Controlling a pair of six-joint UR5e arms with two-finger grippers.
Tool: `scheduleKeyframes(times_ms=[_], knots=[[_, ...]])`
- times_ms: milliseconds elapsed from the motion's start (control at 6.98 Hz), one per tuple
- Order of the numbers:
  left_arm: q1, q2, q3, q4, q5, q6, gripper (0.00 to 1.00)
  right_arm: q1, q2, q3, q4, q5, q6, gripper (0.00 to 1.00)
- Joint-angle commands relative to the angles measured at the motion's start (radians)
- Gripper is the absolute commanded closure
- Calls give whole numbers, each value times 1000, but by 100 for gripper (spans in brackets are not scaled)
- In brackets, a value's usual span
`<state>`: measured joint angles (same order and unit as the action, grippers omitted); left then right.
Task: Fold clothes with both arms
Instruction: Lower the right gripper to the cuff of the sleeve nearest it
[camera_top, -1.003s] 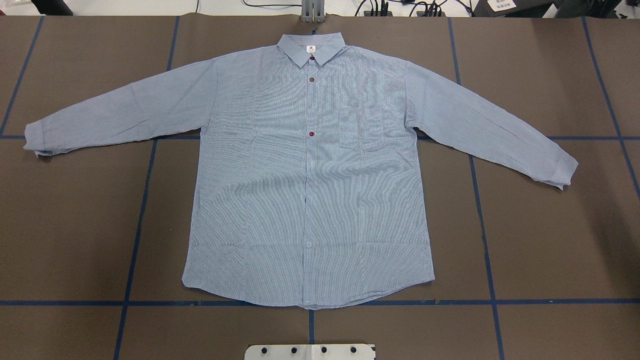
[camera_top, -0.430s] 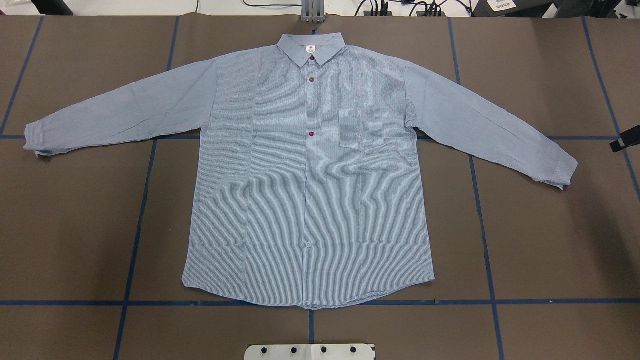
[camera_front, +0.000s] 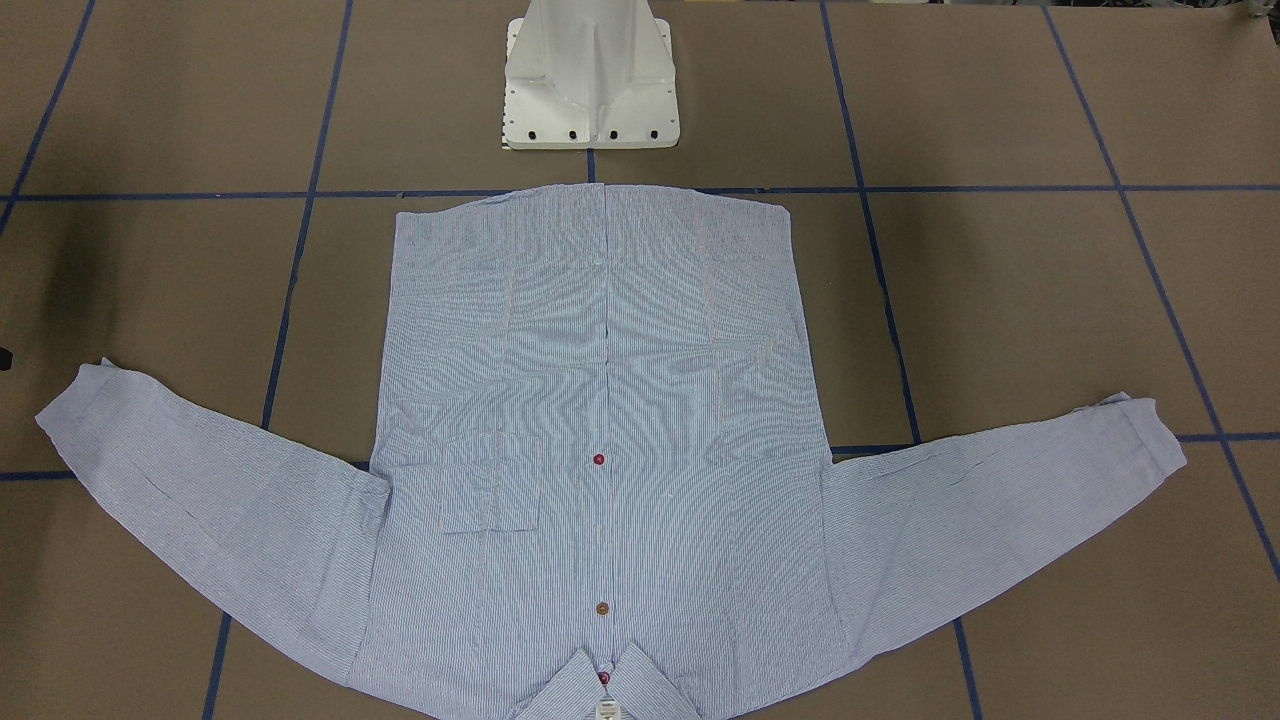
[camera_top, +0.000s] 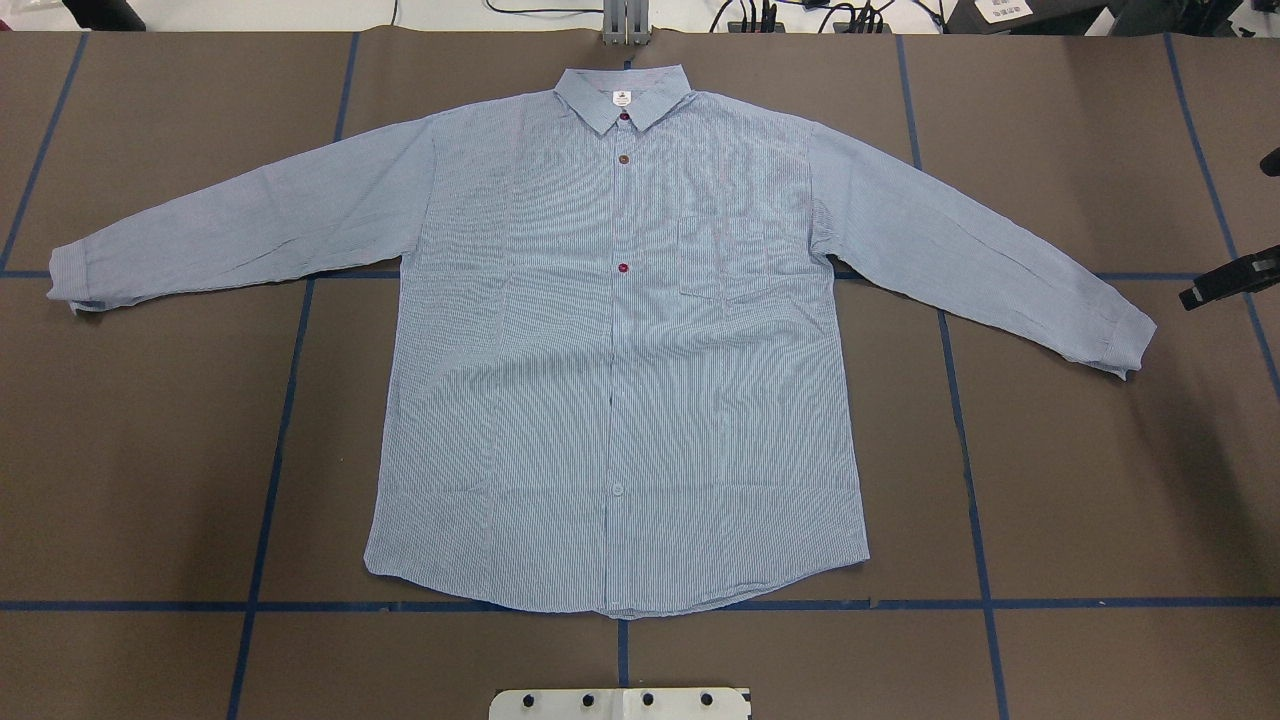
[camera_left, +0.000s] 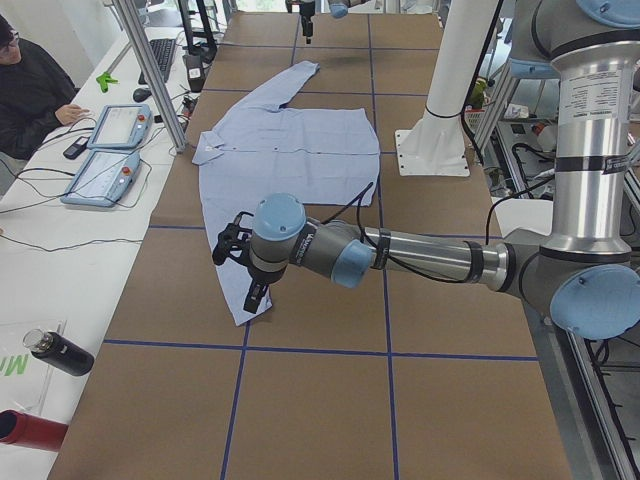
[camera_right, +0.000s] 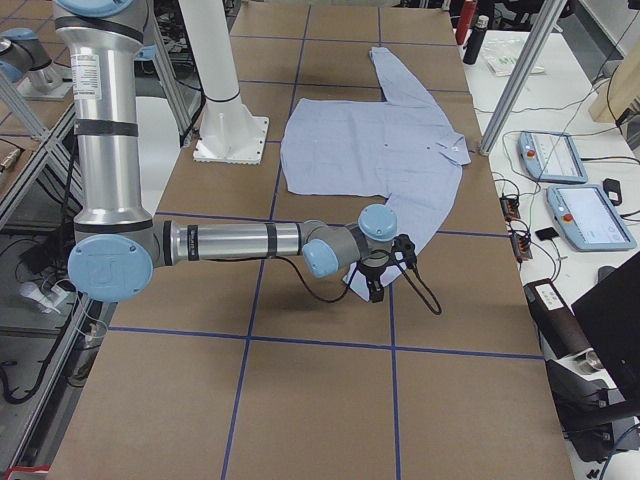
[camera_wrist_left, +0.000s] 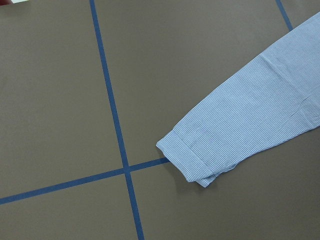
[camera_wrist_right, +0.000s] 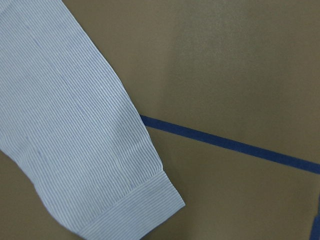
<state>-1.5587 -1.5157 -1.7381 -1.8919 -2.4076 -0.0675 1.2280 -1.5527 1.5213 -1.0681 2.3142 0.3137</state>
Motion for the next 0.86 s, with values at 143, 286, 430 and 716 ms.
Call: scheduleKeyframes(times_ms=[143,286,430,716], knots=[[-1,9,2,-29,-1,-12,0,-119,25,-70,204,-29,347,0],[-1,11,2,-27,-2,-12,0,-140,25,-66,204,-33,363,0],[0,11,2,-29,-8,-12,0,-157,20,-66,201,-56,366,0],[-1,11,-1,-27,-12,-12,0,-174,11,-73,189,-72,364,1]])
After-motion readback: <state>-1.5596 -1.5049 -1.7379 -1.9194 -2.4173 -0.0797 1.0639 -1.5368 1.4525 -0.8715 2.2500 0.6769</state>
